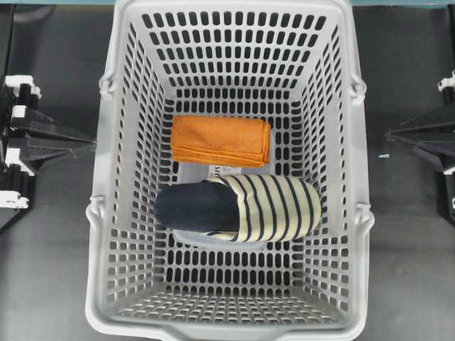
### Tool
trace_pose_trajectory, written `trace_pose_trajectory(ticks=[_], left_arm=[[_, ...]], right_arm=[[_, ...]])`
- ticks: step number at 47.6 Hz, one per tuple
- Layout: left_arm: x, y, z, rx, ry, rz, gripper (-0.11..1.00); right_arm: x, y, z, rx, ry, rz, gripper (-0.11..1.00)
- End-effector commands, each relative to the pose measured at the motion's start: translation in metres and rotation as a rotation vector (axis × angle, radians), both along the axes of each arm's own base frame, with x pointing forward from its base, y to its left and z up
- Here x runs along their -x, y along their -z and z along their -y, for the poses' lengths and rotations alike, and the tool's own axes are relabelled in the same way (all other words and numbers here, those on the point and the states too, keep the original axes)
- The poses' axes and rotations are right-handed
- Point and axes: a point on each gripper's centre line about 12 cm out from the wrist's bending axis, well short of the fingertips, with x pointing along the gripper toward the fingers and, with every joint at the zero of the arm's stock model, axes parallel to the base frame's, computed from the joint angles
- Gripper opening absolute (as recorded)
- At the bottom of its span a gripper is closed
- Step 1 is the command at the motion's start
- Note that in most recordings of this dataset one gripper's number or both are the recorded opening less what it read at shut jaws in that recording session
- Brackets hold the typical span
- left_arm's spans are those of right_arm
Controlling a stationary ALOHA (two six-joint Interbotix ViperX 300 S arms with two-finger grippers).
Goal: Pick up the slipper from the shopping basket with the left arm.
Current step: 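Lower the left gripper into the basket over the striped slipper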
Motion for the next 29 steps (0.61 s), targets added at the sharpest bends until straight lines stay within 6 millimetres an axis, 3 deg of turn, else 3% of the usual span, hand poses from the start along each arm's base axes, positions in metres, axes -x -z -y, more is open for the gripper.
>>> trace_pose_trajectory(ticks=[1,4,7,16,29], left_arm=[[-0.005,-0.021,0.005,-0.015,0.029,0.005,0.06],[-0.011,-0.034,0.007,0.007,0.036,-0.048,0.03],[-0.017,-0.043,0.008,0.025,0.039,-0.114,0.0],[-0.042,-0.071,0.015,0.051,0.048,-0.333,0.0],[-0.111,-0.077,0.026,0.03,0.051,-0.598,0.0]], right_arm=[[-0.002,-0.003,-0.001,-0.008,-0.004,0.008,0.0],[-0.001,-0.002,-0.001,-0.017,-0.004,0.0,0.03],[0.0,0.0,-0.001,-0.03,-0.004,-0.015,-0.02],[0.003,0.0,-0.001,-0.046,-0.006,-0.035,-0.02],[0.006,-0.001,-0.001,-0.046,-0.005,-0.037,-0.02]])
